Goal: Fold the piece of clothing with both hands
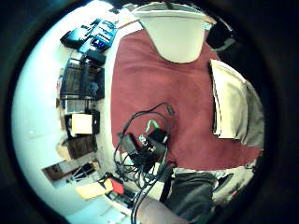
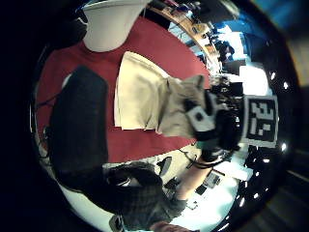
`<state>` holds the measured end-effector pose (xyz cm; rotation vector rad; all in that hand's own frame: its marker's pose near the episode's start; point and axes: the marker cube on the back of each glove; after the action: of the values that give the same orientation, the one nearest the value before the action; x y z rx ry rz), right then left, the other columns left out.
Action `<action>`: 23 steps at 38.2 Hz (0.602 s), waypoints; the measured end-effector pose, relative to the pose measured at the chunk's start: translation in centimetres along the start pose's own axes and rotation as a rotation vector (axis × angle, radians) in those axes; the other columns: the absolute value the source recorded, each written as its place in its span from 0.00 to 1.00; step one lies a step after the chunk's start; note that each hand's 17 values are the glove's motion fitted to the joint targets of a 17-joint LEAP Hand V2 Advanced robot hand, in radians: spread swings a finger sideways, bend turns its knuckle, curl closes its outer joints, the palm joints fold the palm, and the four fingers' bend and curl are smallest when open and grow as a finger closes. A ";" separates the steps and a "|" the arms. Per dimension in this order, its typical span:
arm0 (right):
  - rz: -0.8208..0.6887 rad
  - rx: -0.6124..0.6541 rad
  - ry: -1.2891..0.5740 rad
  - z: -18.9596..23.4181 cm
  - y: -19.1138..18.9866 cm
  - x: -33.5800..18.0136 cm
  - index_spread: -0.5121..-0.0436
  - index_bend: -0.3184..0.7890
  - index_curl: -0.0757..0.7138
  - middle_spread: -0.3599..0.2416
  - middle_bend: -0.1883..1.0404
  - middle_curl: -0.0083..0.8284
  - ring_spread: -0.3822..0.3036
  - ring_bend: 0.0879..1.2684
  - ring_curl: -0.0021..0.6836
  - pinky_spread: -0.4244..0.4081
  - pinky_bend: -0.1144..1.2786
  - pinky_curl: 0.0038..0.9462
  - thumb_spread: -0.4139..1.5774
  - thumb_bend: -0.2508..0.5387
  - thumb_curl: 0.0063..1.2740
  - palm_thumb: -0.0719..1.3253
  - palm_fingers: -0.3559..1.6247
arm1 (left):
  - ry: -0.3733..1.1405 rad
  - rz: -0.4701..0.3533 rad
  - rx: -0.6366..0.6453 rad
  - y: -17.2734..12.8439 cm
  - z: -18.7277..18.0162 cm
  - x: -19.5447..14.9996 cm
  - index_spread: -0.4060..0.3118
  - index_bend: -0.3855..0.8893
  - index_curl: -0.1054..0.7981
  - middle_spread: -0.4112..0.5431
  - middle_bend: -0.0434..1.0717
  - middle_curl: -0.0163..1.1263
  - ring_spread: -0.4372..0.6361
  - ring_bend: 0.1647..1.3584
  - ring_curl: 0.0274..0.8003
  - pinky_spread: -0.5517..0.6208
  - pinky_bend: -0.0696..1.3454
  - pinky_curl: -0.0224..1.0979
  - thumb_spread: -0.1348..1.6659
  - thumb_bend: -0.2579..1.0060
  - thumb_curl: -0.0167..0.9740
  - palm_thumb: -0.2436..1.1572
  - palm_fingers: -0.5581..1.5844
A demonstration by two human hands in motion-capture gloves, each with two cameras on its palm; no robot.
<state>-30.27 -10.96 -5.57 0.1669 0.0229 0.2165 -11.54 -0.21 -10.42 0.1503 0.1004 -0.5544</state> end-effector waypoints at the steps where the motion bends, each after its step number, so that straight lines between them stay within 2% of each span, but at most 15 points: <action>1: -0.027 -0.031 -0.007 0.6 0.9 -1.6 0.67 0.42 0.53 0.29 0.51 0.63 0.20 0.59 0.69 0.19 0.59 0.51 0.58 0.33 0.42 0.74 0.85 | -0.008 -0.021 -0.003 0.1 -0.1 -0.6 0.41 0.46 0.58 0.45 0.18 0.28 0.47 0.26 0.40 0.60 0.21 0.33 0.84 0.21 0.24 0.26 0.49; 3: -0.067 -0.070 -0.024 2.5 1.6 -4.2 0.66 0.42 0.54 0.28 0.53 0.63 0.20 0.60 0.70 0.19 0.60 0.52 0.55 0.31 0.43 0.74 0.85 | -0.025 -0.056 -0.012 0.3 -0.2 -1.8 0.41 0.47 0.59 0.44 0.18 0.28 0.46 0.26 0.40 0.59 0.20 0.33 0.86 0.22 0.24 0.27 0.51; 6: -0.082 -0.057 -0.063 4.8 1.4 -6.6 0.66 0.43 0.55 0.29 0.54 0.65 0.20 0.61 0.70 0.18 0.60 0.52 0.52 0.28 0.45 0.74 0.86 | -0.042 -0.085 -0.022 0.3 -0.1 -3.0 0.40 0.47 0.59 0.44 0.18 0.29 0.45 0.25 0.40 0.58 0.19 0.33 0.88 0.23 0.24 0.29 0.51; 10: -0.133 -0.244 -0.132 7.1 3.0 -8.2 0.66 0.38 0.53 0.29 0.56 0.65 0.20 0.63 0.71 0.16 0.61 0.51 0.53 0.27 0.45 0.71 0.84 | -0.054 -0.107 -0.053 0.1 0.6 -4.4 0.39 0.47 0.60 0.43 0.18 0.29 0.45 0.24 0.40 0.57 0.18 0.33 0.90 0.24 0.24 0.30 0.52; 13: -0.188 -0.388 -0.258 6.7 4.2 -8.2 0.66 0.36 0.52 0.30 0.55 0.64 0.20 0.63 0.71 0.15 0.63 0.51 0.55 0.27 0.45 0.70 0.82 | -0.044 -0.094 -0.093 -0.3 1.5 -4.9 0.39 0.47 0.60 0.43 0.18 0.29 0.45 0.24 0.40 0.57 0.18 0.33 0.91 0.24 0.24 0.30 0.52; 15: -0.207 -0.446 -0.374 5.6 4.5 -7.6 0.65 0.31 0.48 0.30 0.53 0.64 0.21 0.64 0.71 0.14 0.66 0.52 0.58 0.28 0.45 0.70 0.79 | -0.035 -0.084 -0.108 -0.4 2.0 -4.9 0.39 0.46 0.61 0.43 0.18 0.29 0.45 0.23 0.40 0.57 0.18 0.33 0.91 0.24 0.24 0.31 0.52; 16: -0.208 -0.456 -0.428 4.9 4.5 -7.2 0.65 0.33 0.48 0.30 0.53 0.64 0.21 0.64 0.71 0.14 0.65 0.51 0.58 0.28 0.45 0.70 0.80 | -0.033 -0.082 -0.107 -0.4 2.1 -4.9 0.39 0.46 0.61 0.43 0.17 0.28 0.45 0.23 0.40 0.57 0.18 0.33 0.91 0.24 0.24 0.31 0.52; 19: -0.204 -0.384 -0.539 2.6 3.8 -5.6 0.65 0.32 0.45 0.34 0.51 0.62 0.23 0.61 0.69 0.13 0.66 0.51 0.64 0.31 0.44 0.70 0.77 | -0.033 -0.089 -0.090 -0.1 2.0 -4.6 0.39 0.46 0.61 0.43 0.17 0.28 0.44 0.23 0.40 0.57 0.18 0.33 0.92 0.24 0.24 0.31 0.52; 23: -0.259 -0.200 -0.602 -1.1 2.5 -2.3 0.65 0.33 0.42 0.36 0.48 0.61 0.25 0.60 0.67 0.14 0.64 0.49 0.68 0.30 0.43 0.70 0.75 | -0.027 -0.081 -0.102 0.2 2.0 -4.0 0.39 0.46 0.61 0.43 0.16 0.28 0.44 0.23 0.40 0.56 0.18 0.33 0.93 0.24 0.24 0.30 0.52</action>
<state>-33.09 -8.84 -6.24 0.0237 -0.5707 -0.0969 -14.67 1.68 -7.84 0.0393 0.1089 -0.6306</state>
